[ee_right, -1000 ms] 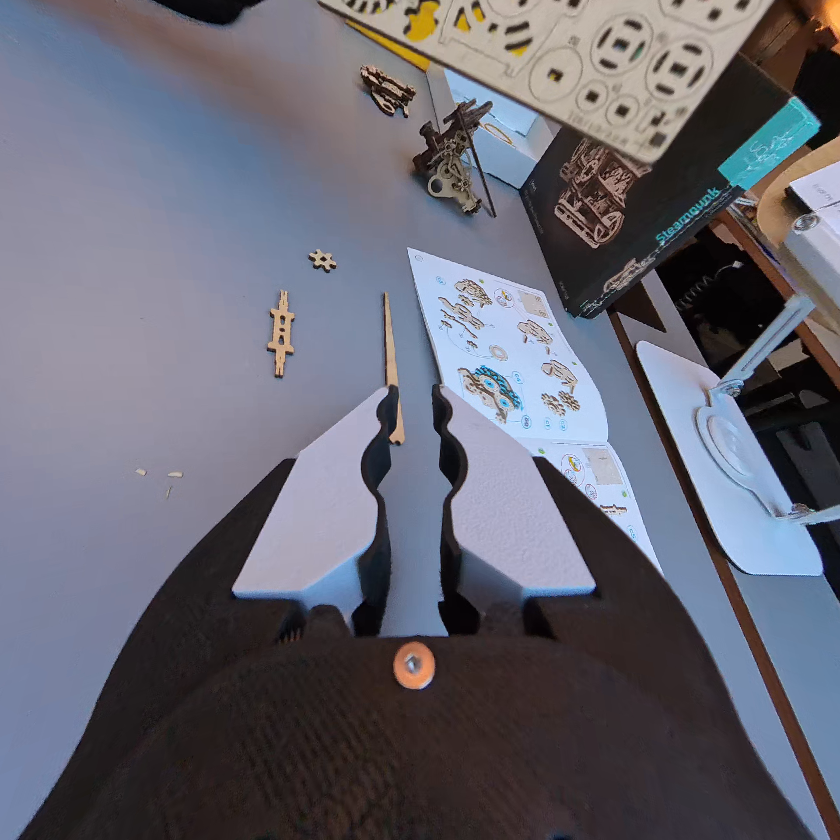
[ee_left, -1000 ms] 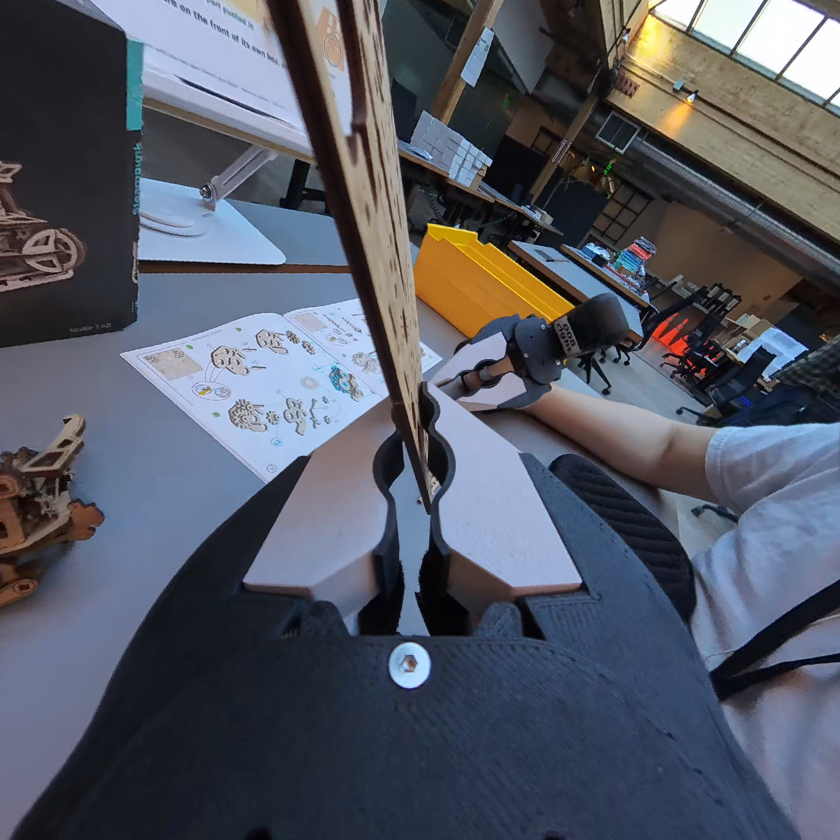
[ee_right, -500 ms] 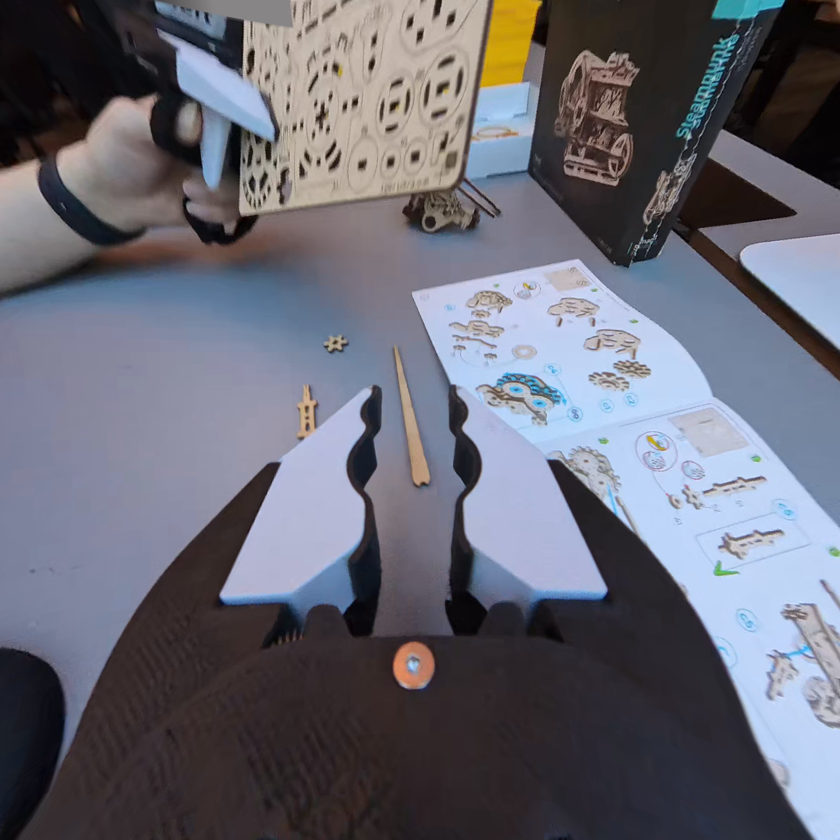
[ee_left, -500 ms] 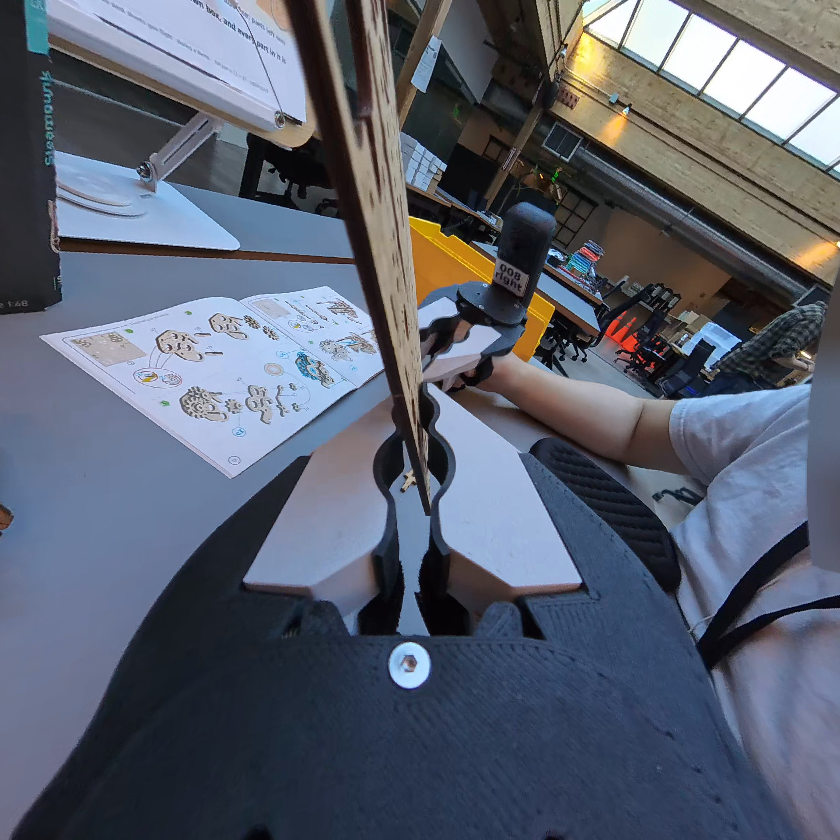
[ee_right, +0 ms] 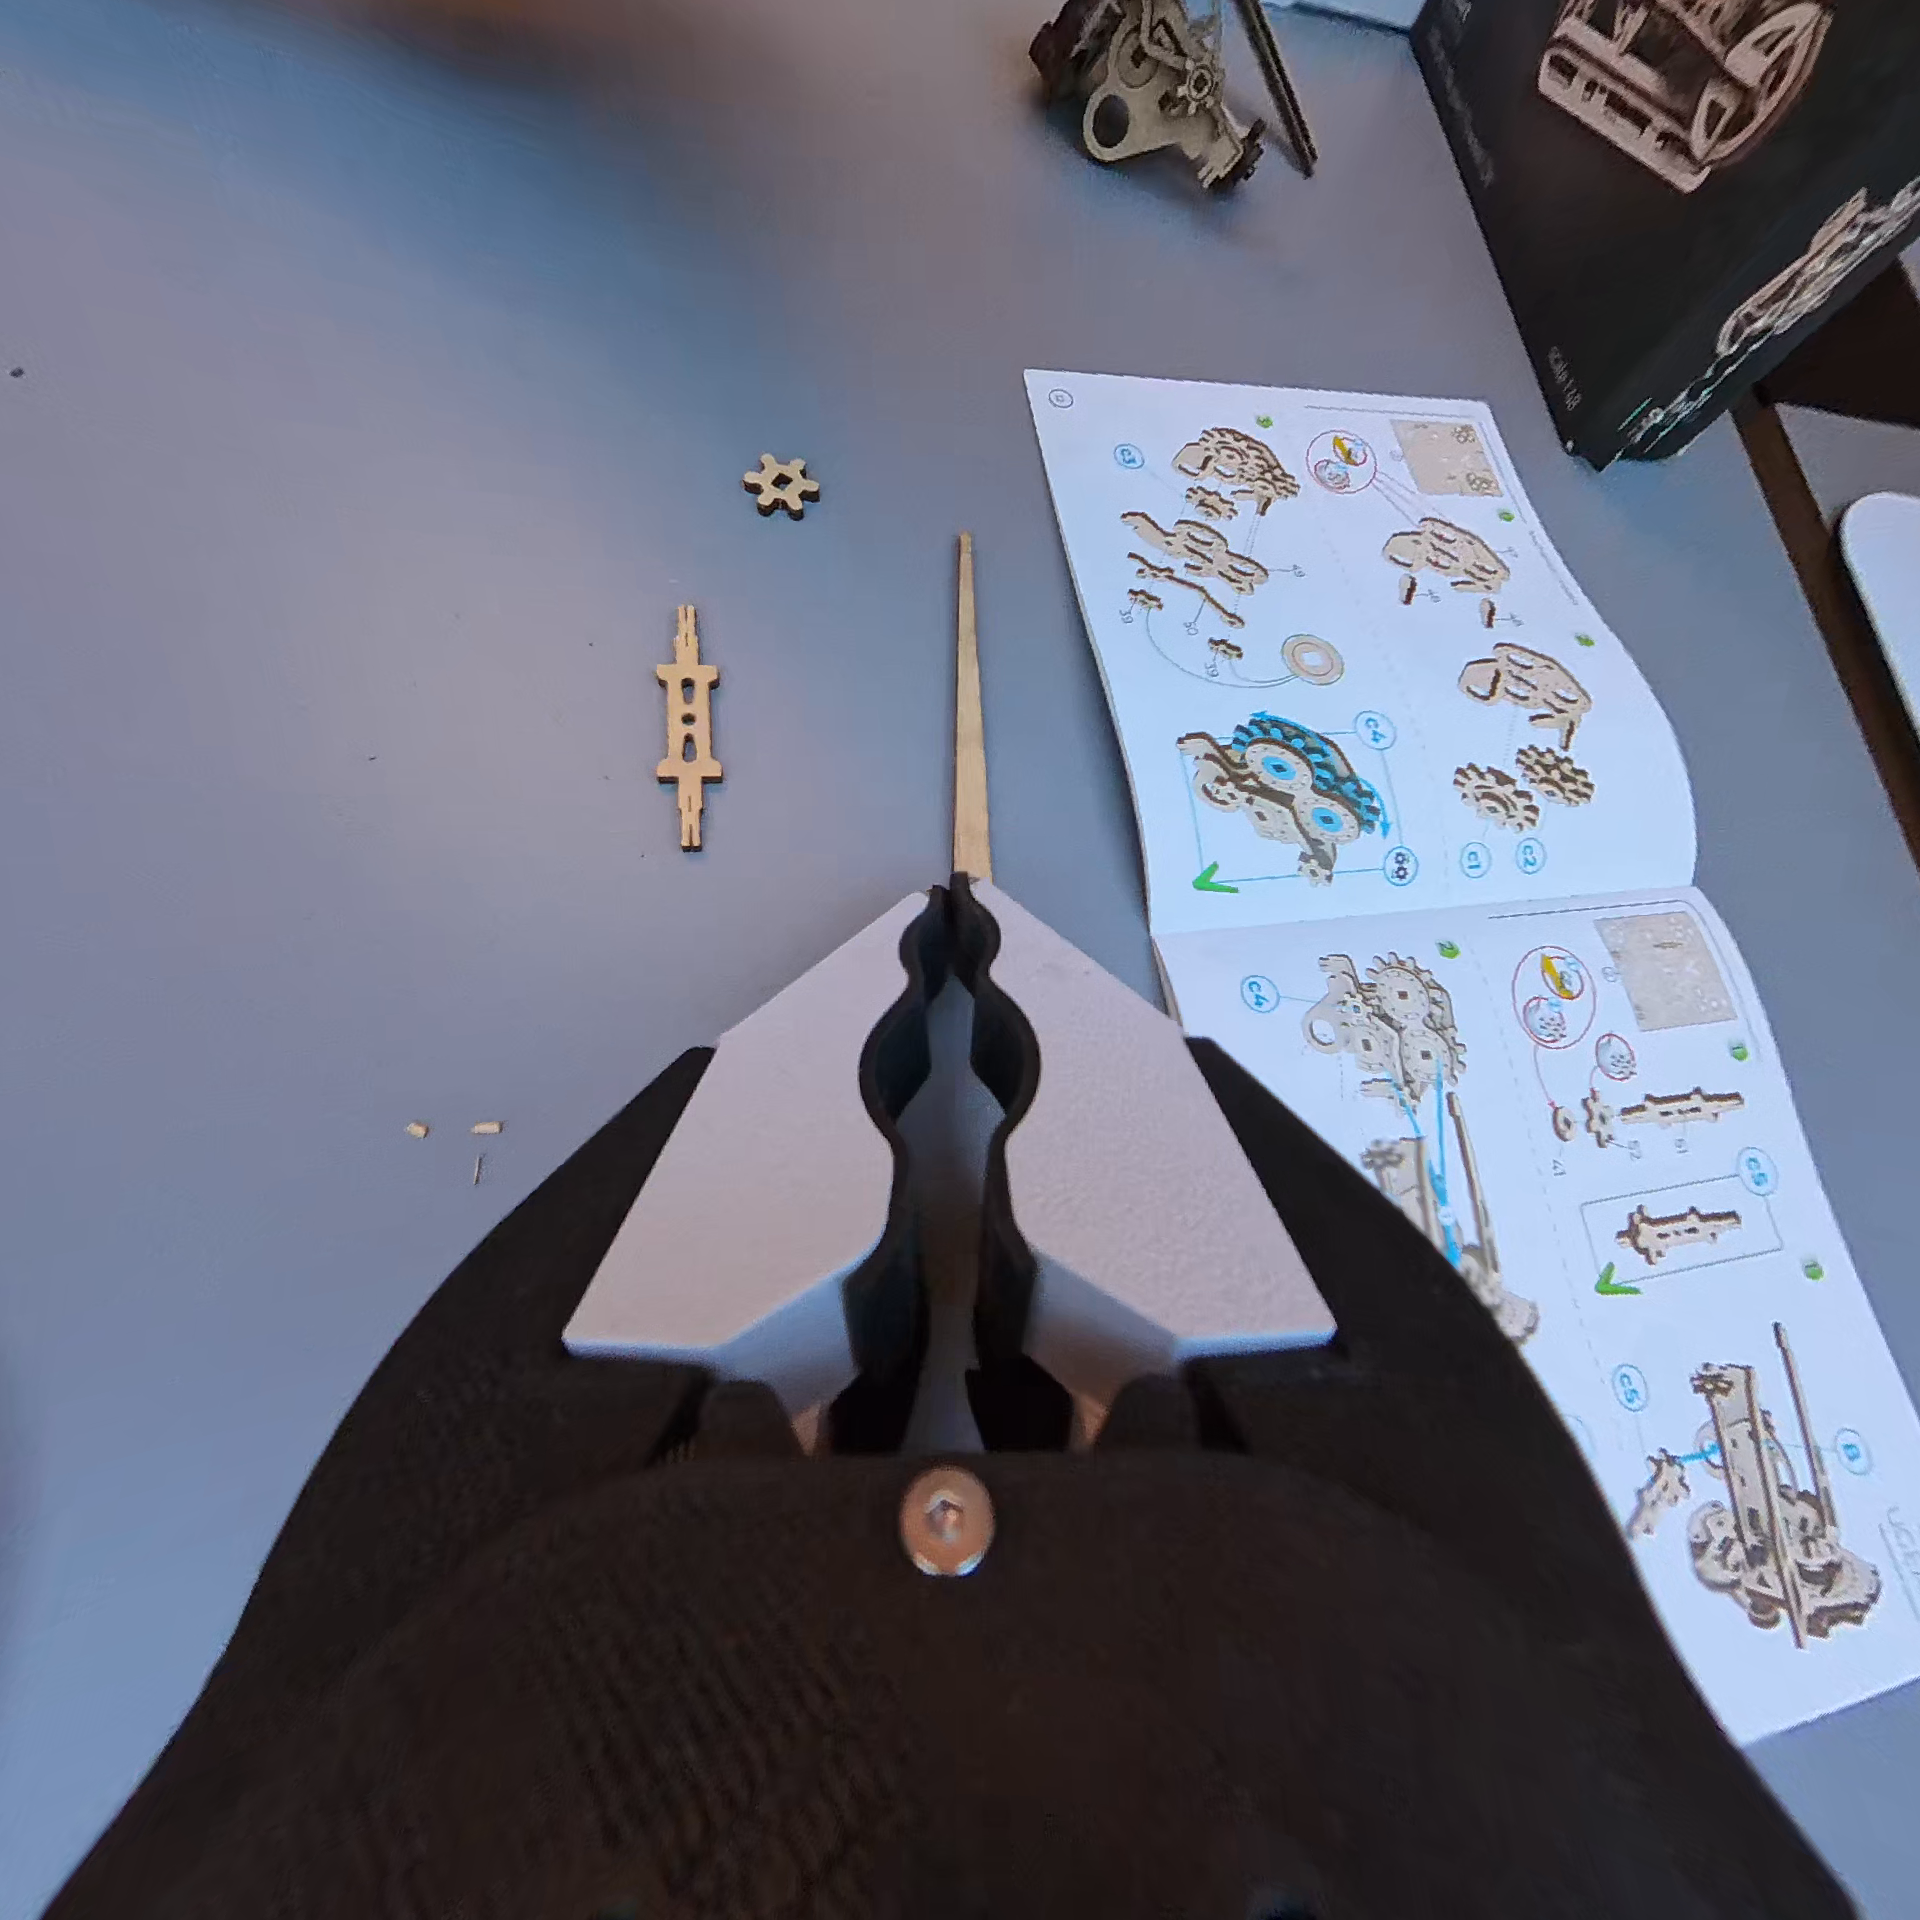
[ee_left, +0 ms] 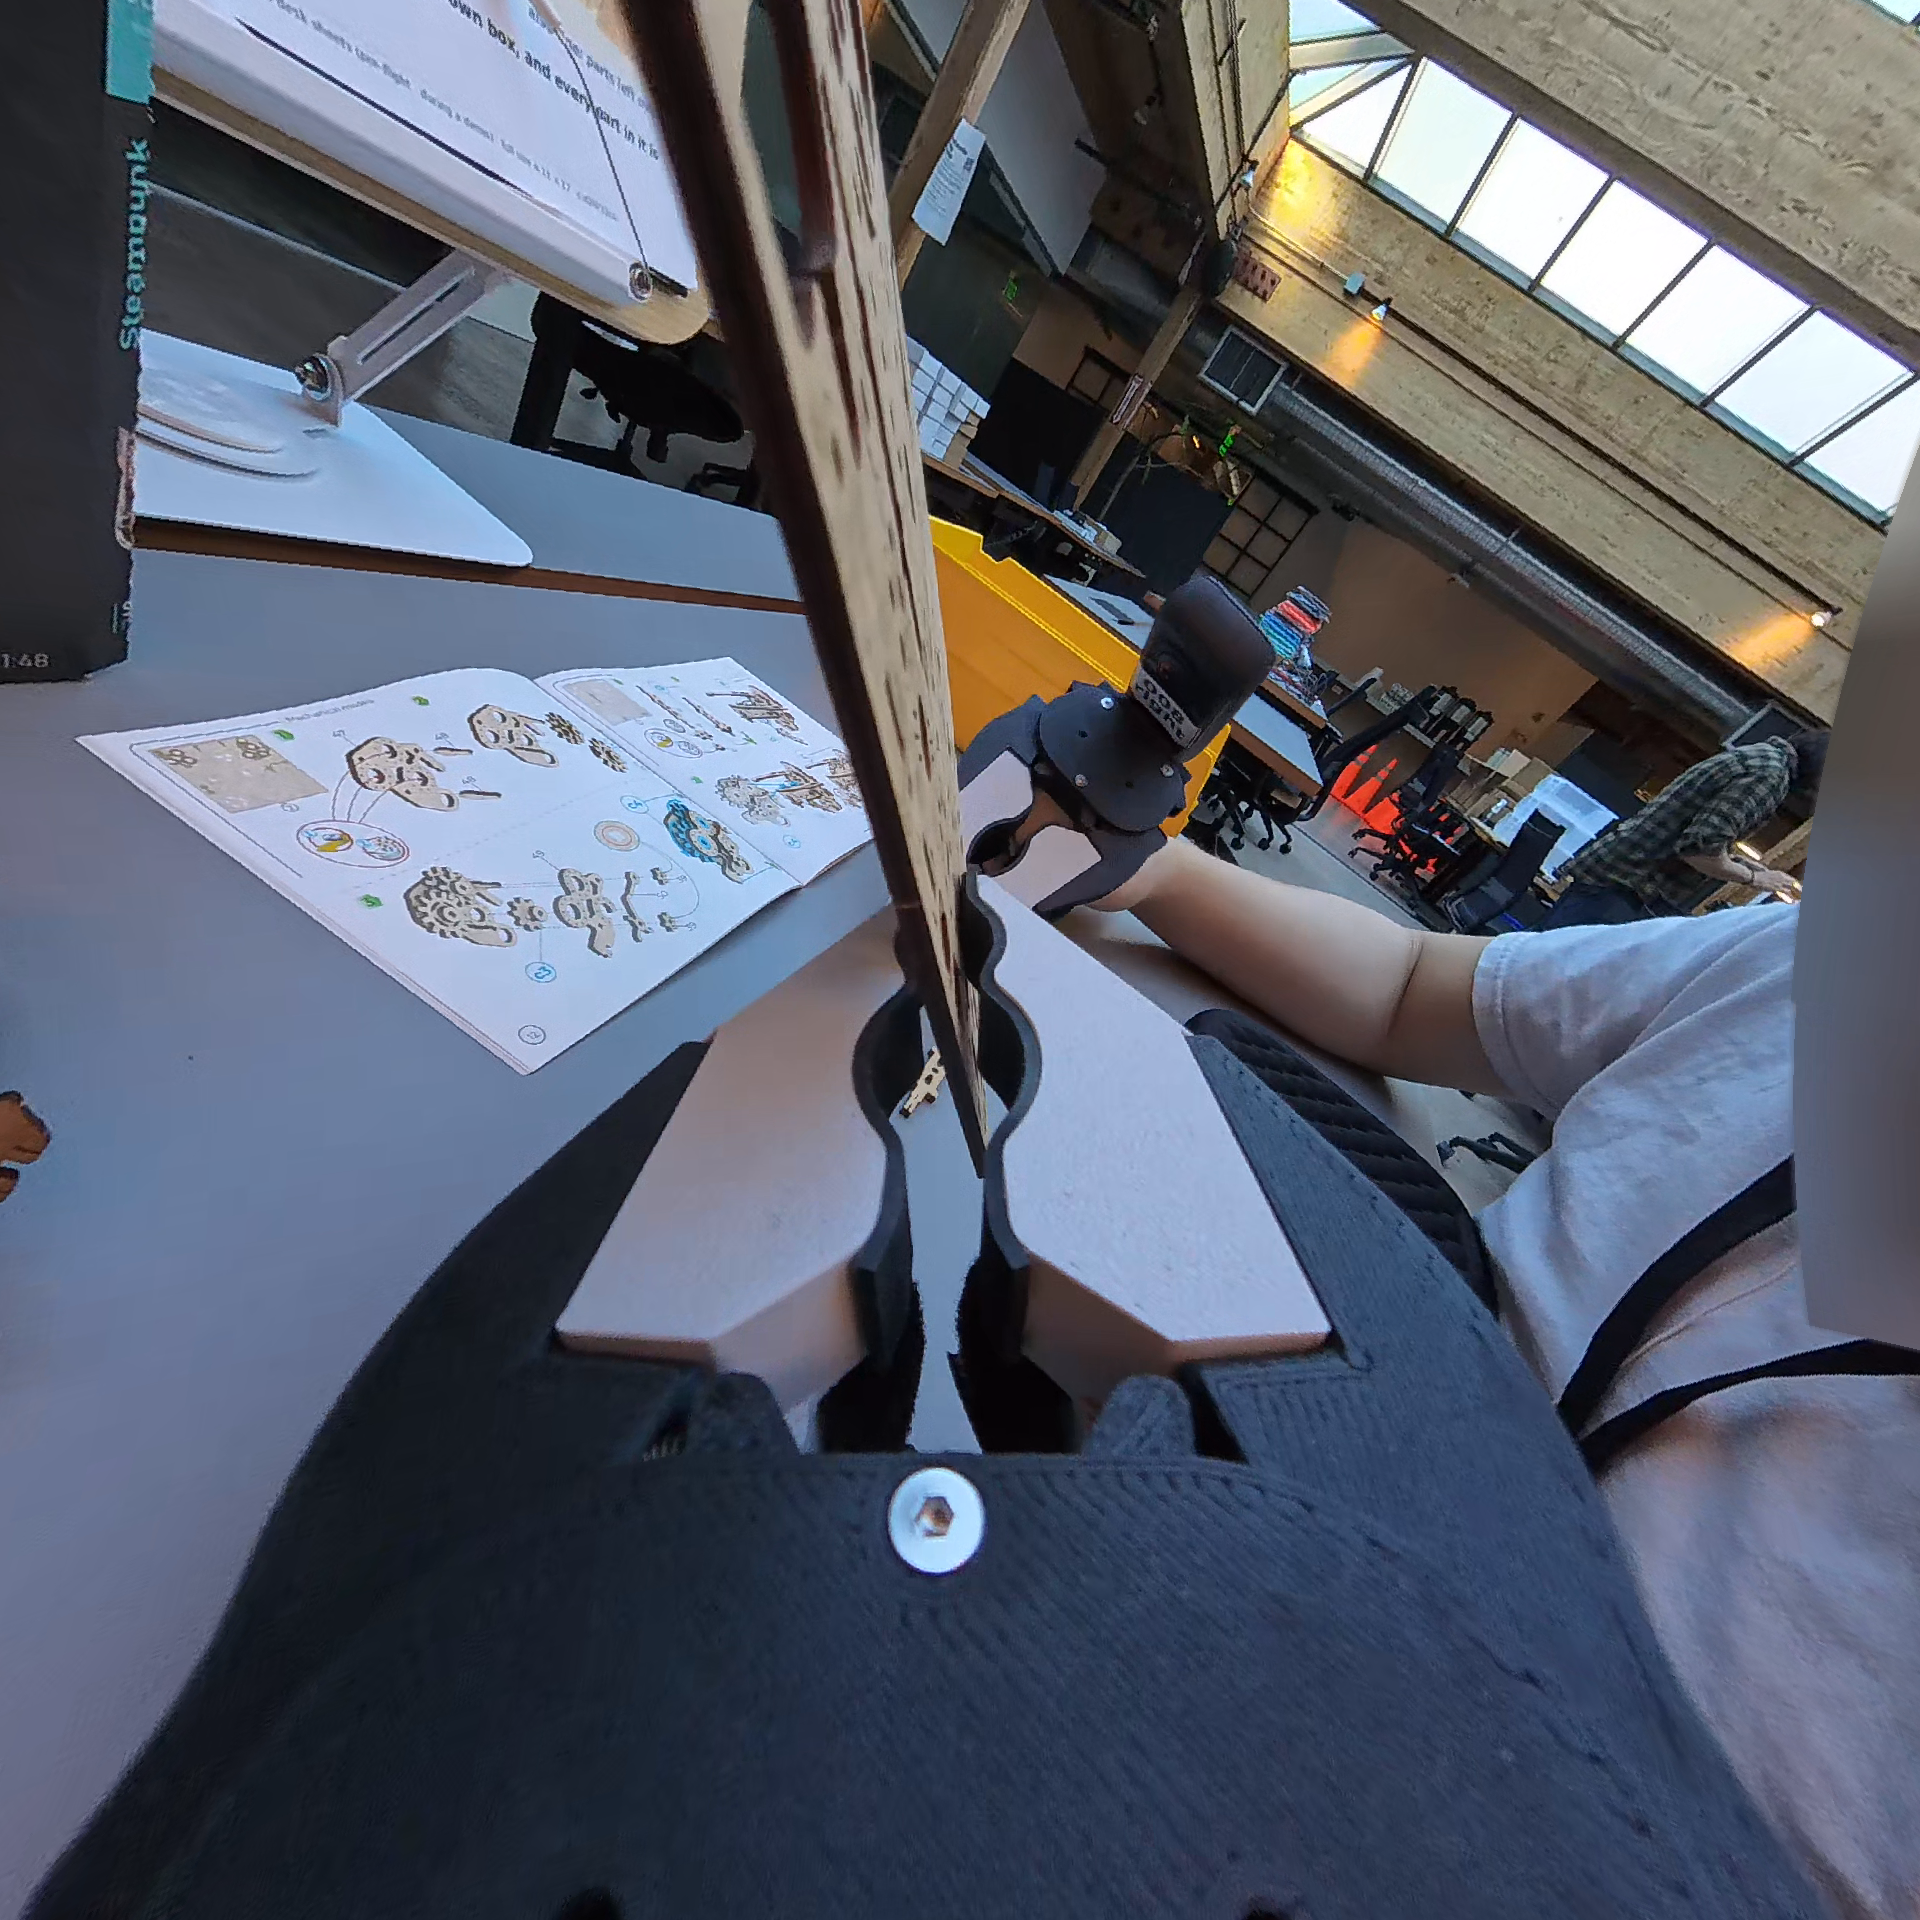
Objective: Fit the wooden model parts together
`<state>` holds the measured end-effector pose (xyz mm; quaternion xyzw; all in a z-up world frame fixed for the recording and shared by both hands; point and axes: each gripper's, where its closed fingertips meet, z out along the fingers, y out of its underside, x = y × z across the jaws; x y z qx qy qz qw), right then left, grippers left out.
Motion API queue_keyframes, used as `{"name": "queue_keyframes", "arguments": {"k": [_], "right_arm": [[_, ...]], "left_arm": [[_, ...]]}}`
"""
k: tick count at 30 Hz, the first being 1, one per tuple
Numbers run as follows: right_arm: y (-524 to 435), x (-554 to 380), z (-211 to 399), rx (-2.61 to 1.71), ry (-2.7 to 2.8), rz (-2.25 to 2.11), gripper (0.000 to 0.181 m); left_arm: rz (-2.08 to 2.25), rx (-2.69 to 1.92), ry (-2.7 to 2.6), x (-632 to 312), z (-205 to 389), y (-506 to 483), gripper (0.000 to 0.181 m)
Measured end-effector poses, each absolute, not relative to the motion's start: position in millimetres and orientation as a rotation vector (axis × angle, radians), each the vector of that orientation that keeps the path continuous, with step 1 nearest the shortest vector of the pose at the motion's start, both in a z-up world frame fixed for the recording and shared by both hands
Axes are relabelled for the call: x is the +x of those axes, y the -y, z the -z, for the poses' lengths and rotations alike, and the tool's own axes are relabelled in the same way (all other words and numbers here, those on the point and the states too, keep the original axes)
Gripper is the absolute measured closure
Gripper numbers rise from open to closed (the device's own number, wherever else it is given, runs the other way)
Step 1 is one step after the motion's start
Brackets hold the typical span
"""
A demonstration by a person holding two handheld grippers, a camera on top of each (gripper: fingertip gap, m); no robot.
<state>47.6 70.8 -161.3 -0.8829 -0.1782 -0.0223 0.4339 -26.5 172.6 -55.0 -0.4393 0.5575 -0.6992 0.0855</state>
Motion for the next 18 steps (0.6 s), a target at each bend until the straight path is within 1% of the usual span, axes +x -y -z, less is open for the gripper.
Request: {"name": "queue_keyframes", "arguments": {"k": [5,9,12,14,15,16,17,18], "right_arm": [[-70.0,51.6,125.4,-2.067,0.529,0.217,0.181],[-56.3,59.7,101.0,-2.109,0.545,0.247,0.181],[-41.4,55.4,109.8,-2.262,0.503,0.066,0.181],[-49.5,51.5,116.4,-2.22,0.421,-0.019,0.181],[-55.7,49.6,122.9,-2.182,0.397,-0.035,0.177],[-58.8,50.6,135.7,-2.207,0.374,-0.035,0.162],[-58.4,54.1,151.0,-2.276,0.364,-0.013,0.154],[-57.7,57.3,161.8,-2.331,0.366,0.019,0.154]], "left_arm": [[2.029,-1.298,-1.703,-26.7,59.1,-173.8,0.181],[2.024,-1.319,-1.695,-27.7,58.3,-178.9,0.181],[2.019,-1.355,-1.695,-27.6,60.6,-181.7,0.181],[2.007,-1.362,-1.698,-26.8,62.2,-182.6,0.181],[2.008,-1.362,-1.698,-26.6,62.7,-182.5,0.181],[2.011,-1.363,-1.696,-26.4,62.8,-182.2,0.181],[2.015,-1.364,-1.696,-26.5,62.7,-181.7,0.181],[2.017,-1.364,-1.699,-26.6,62.7,-181.2,0.181]]}}
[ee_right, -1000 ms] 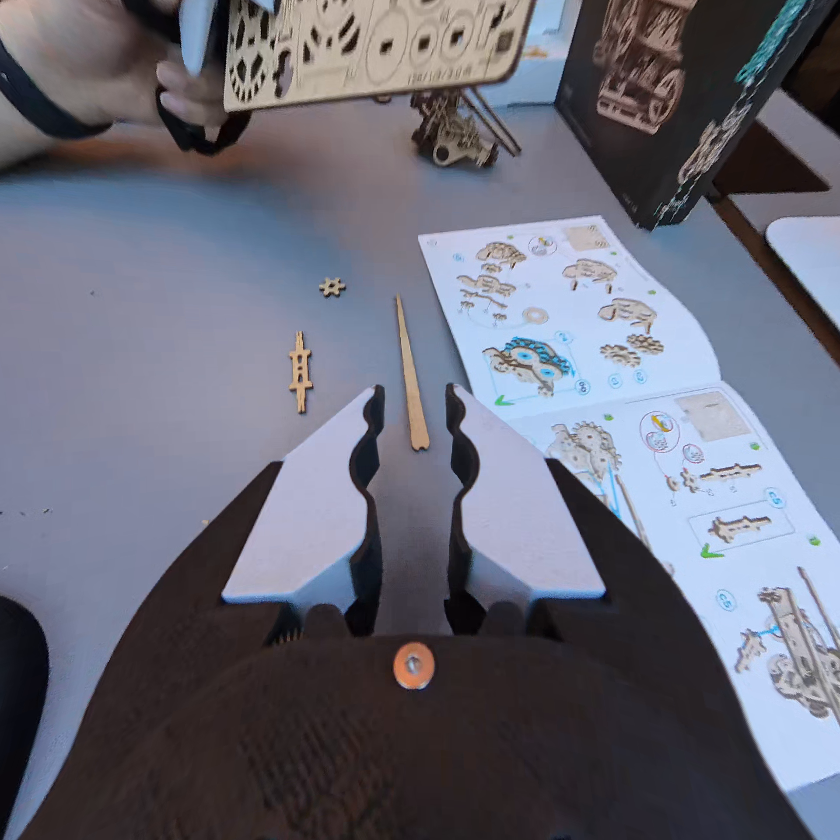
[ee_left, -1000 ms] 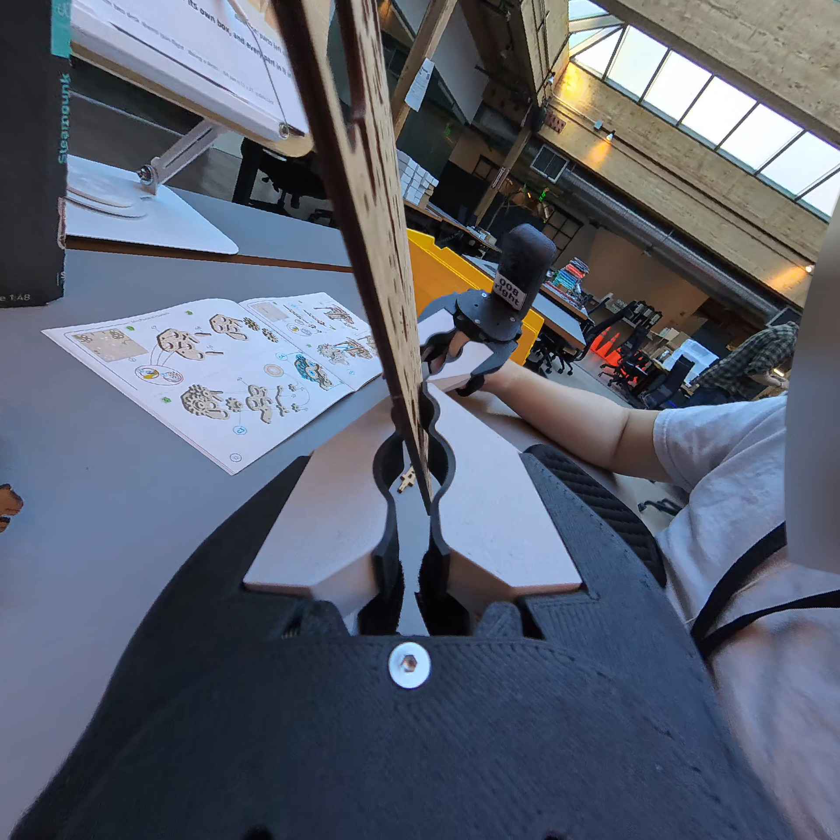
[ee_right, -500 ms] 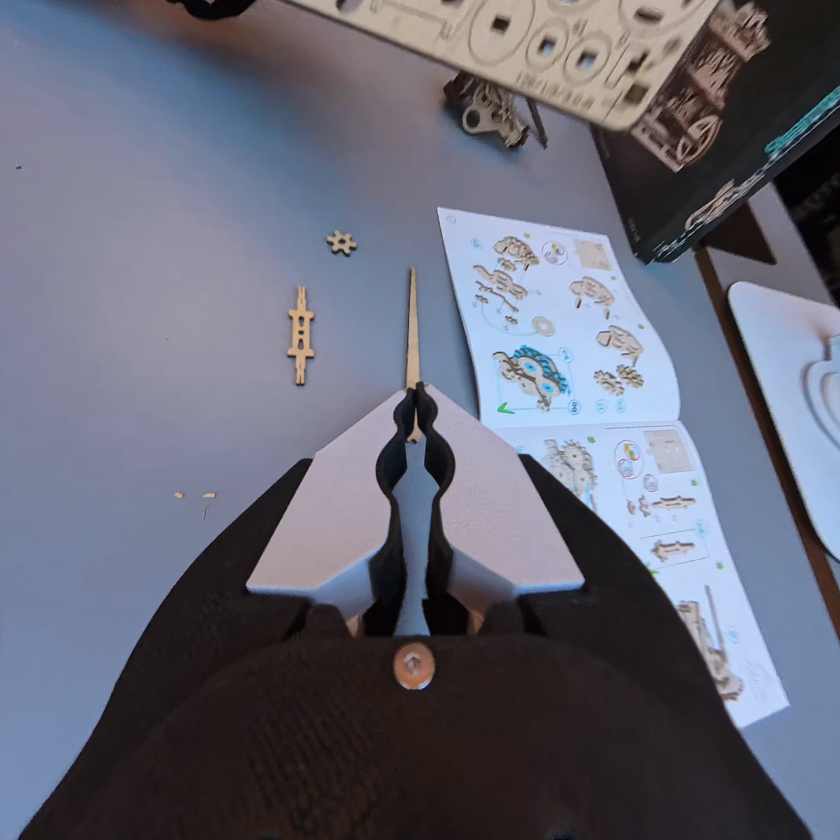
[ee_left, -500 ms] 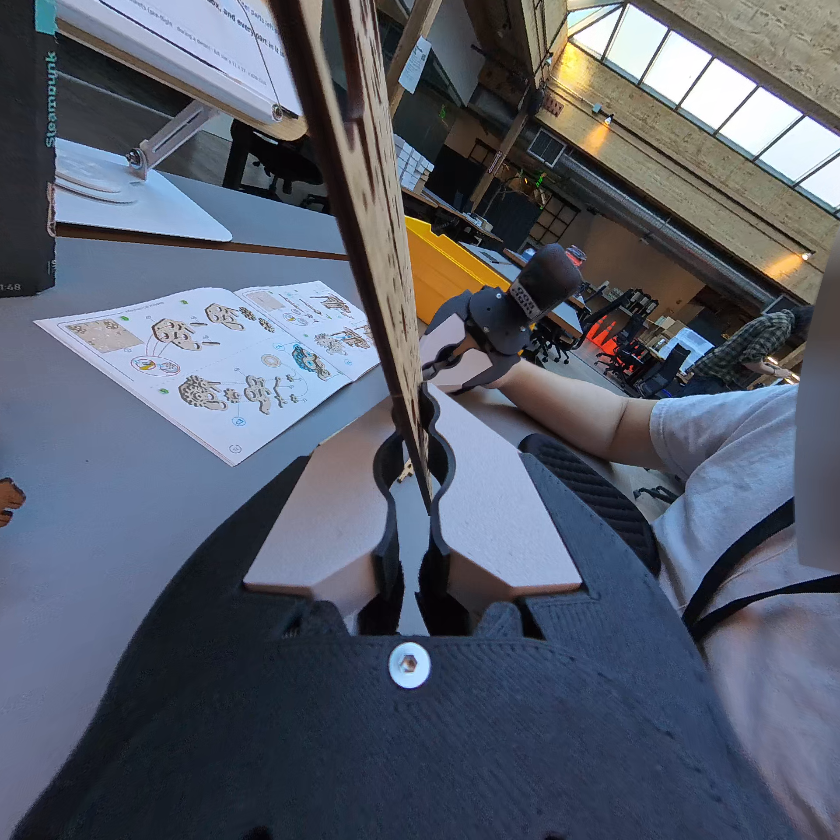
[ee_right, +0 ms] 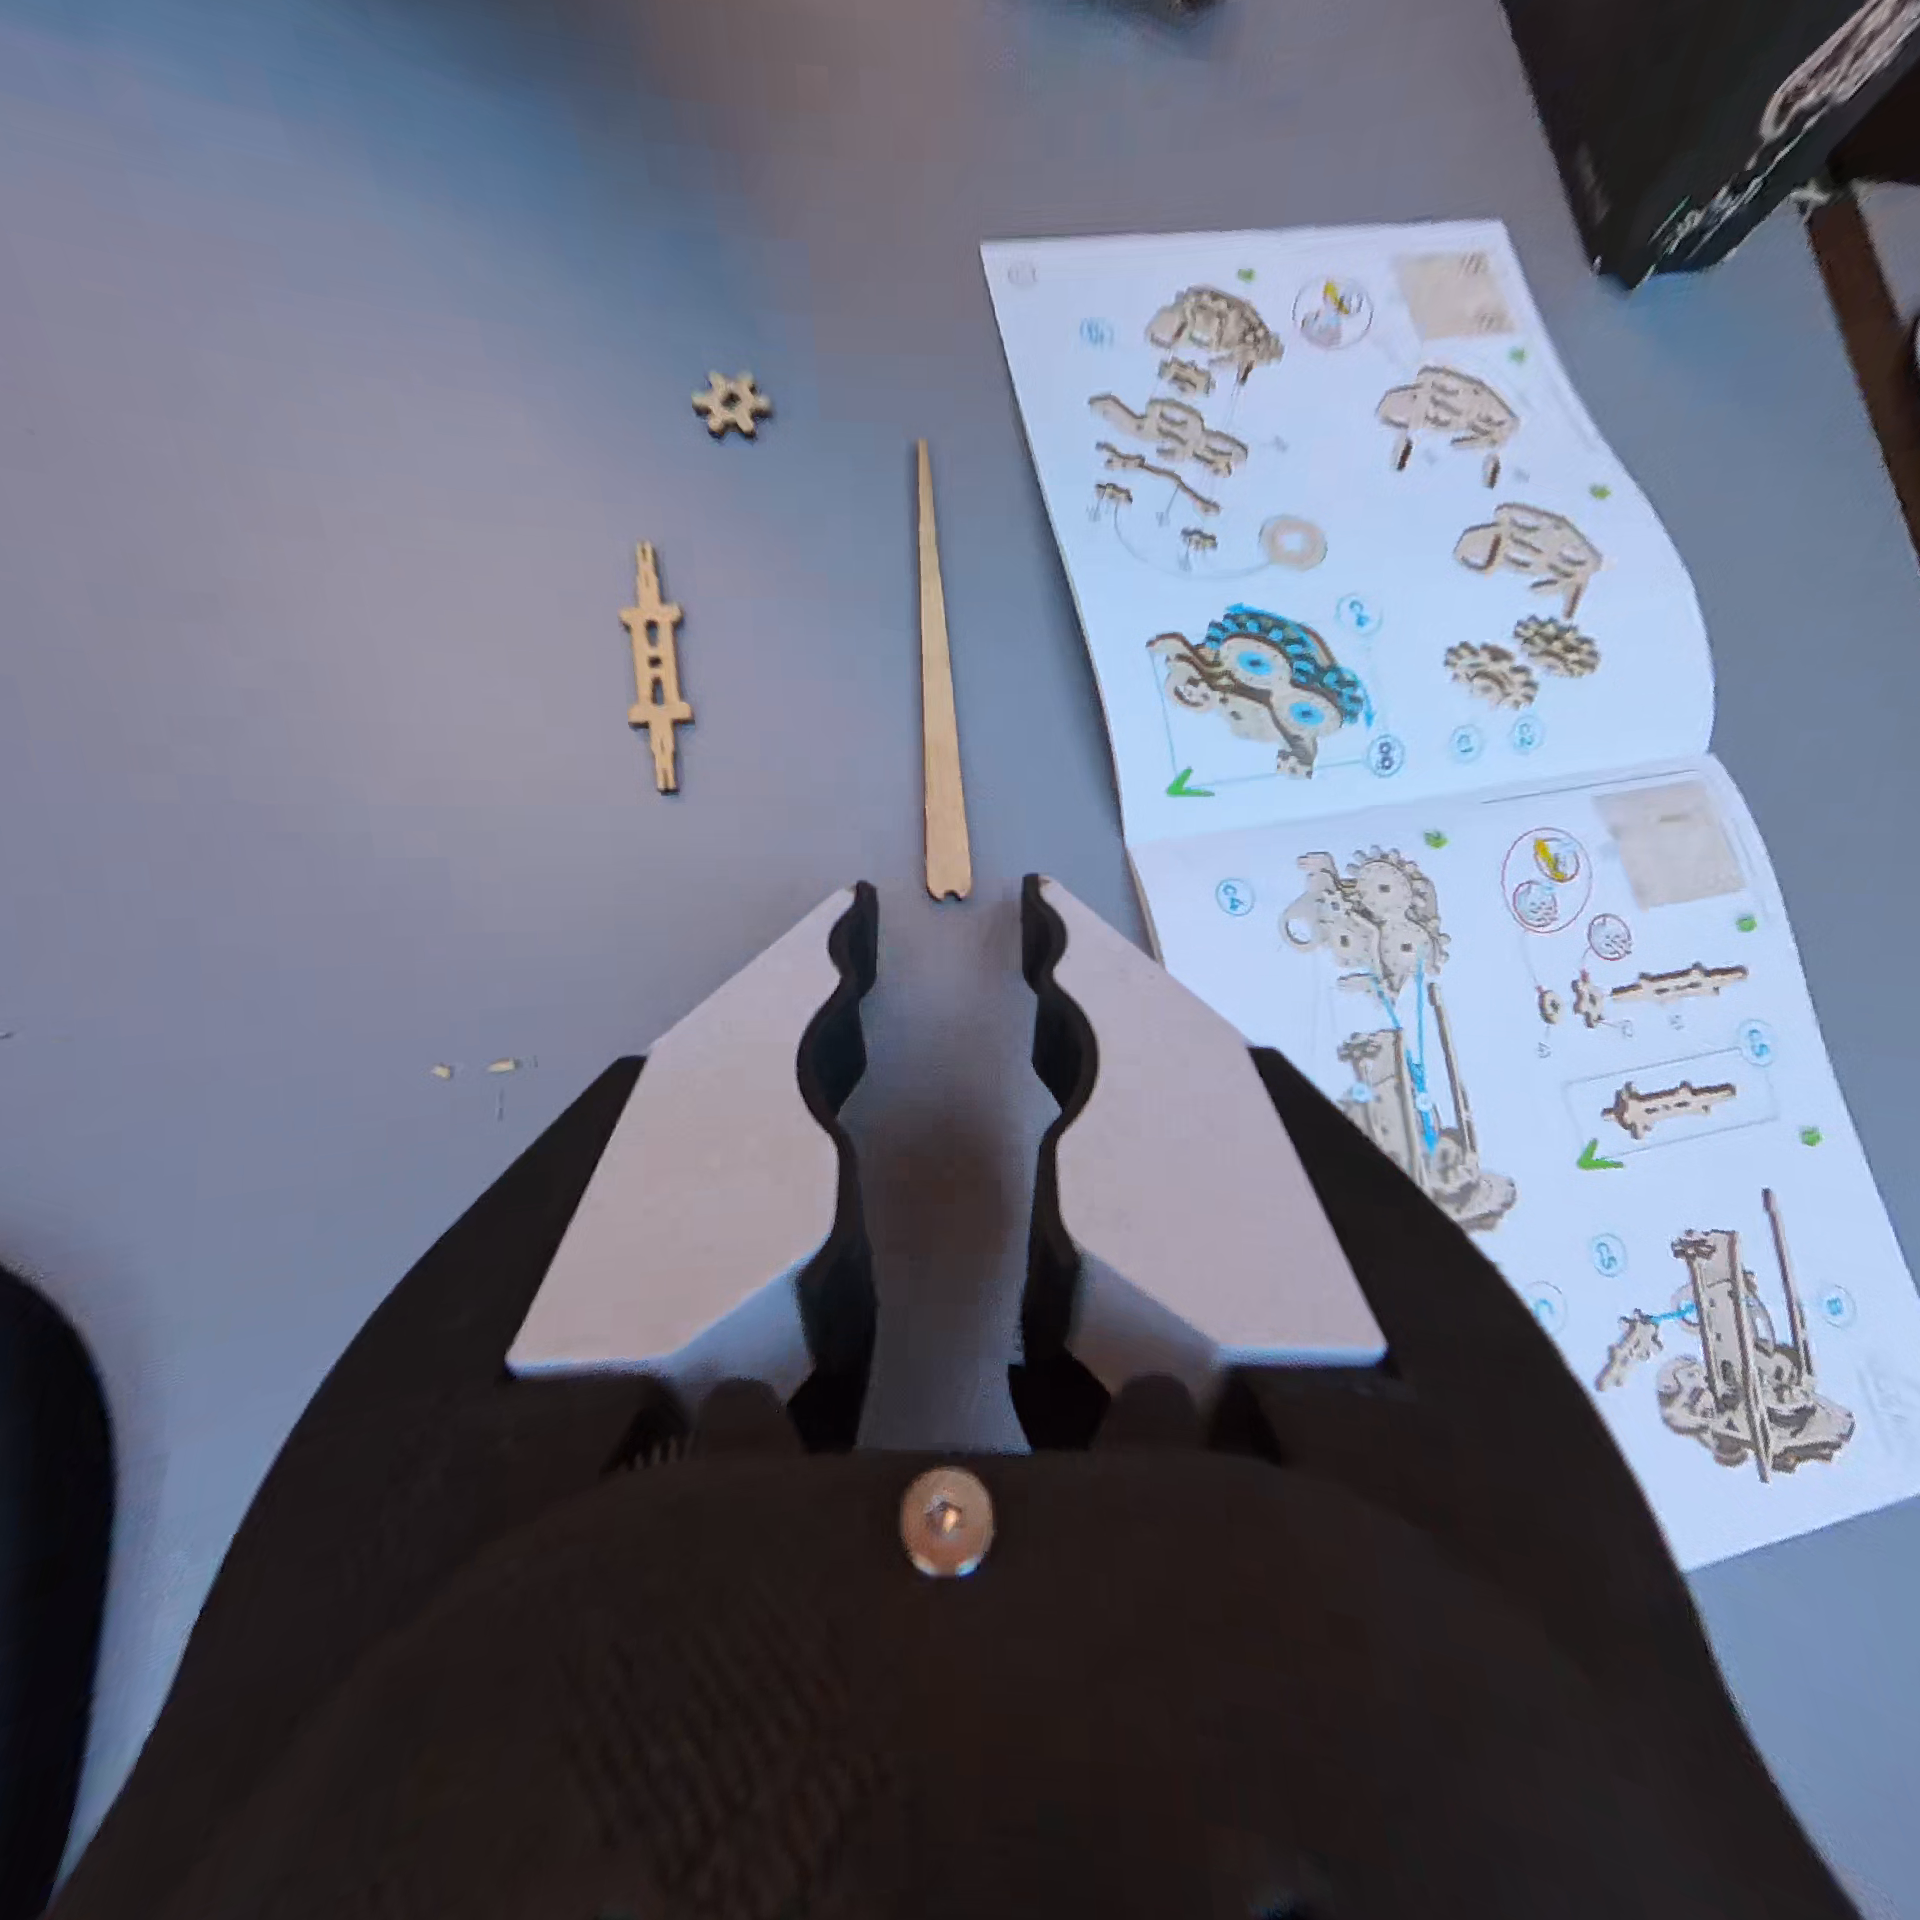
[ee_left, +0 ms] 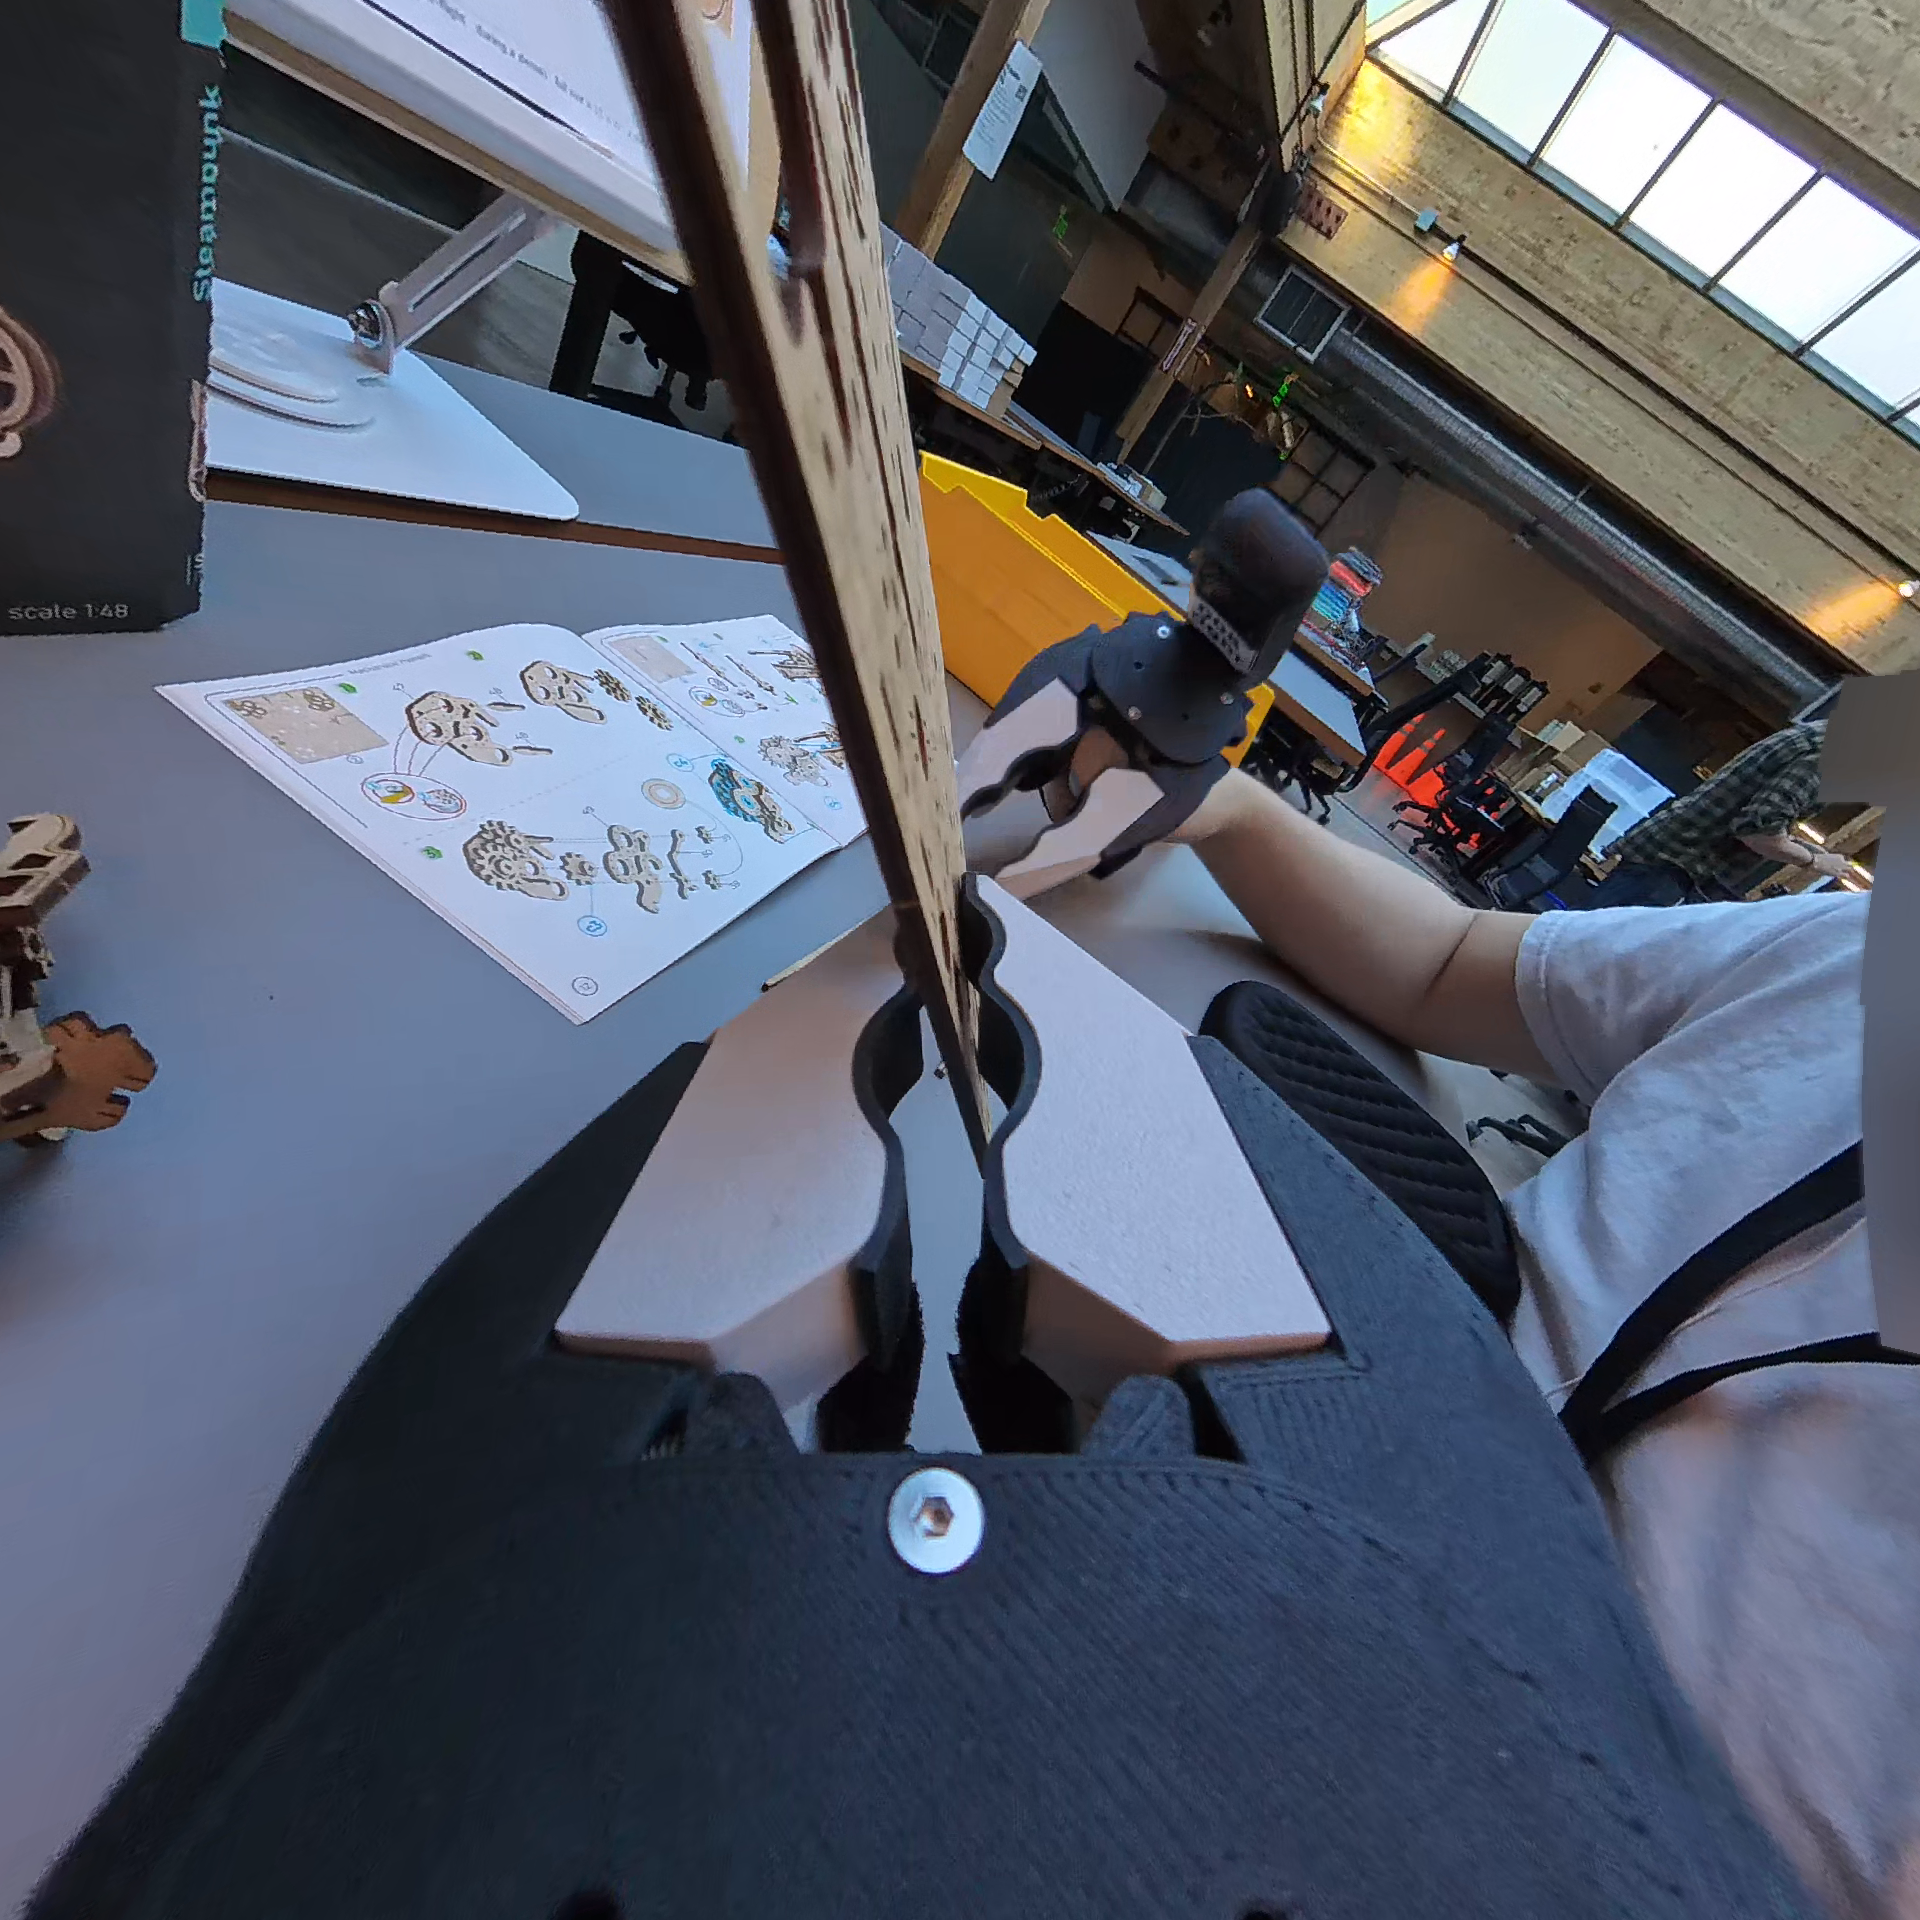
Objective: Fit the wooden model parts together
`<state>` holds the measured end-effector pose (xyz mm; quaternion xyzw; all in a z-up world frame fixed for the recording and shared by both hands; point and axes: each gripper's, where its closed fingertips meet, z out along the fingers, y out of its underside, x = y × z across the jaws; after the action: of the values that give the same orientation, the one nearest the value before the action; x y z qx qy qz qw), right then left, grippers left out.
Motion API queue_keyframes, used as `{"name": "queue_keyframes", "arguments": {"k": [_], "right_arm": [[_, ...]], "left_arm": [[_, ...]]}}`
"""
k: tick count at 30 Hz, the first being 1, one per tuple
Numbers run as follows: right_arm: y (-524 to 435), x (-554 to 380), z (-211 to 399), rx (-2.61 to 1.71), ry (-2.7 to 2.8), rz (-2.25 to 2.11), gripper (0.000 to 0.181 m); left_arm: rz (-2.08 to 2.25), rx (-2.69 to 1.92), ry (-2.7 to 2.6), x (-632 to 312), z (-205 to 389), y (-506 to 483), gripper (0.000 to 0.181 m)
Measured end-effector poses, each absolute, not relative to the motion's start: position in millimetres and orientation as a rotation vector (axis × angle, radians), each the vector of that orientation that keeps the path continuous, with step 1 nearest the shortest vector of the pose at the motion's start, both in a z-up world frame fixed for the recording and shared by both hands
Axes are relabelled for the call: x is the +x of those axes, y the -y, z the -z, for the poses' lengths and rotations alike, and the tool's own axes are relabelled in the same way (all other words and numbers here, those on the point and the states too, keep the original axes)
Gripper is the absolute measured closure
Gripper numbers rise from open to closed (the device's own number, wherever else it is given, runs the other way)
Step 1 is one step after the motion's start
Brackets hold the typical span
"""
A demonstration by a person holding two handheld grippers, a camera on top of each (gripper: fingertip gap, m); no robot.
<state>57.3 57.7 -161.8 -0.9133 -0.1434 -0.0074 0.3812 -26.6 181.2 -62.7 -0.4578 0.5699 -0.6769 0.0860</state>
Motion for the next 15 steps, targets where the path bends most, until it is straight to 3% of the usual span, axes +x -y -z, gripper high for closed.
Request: {"name": "queue_keyframes", "arguments": {"k": [4,9,15], "right_arm": [[-69.5,54.8,165.0,-2.285,0.294,-0.014,0.172],[-56.0,57.2,161.7,-2.349,0.317,-0.065,0.174],[-17.5,56.4,95.1,-2.396,0.389,-0.017,0.175]], "left_arm": [[2.018,-1.352,-1.713,-27.5,61.4,-177.8,0.181],[1.99,-1.348,-1.726,-27.7,61.9,-177.7,0.181],[1.965,-1.377,-1.68,-25.9,60.2,-180.9,0.181]]}}
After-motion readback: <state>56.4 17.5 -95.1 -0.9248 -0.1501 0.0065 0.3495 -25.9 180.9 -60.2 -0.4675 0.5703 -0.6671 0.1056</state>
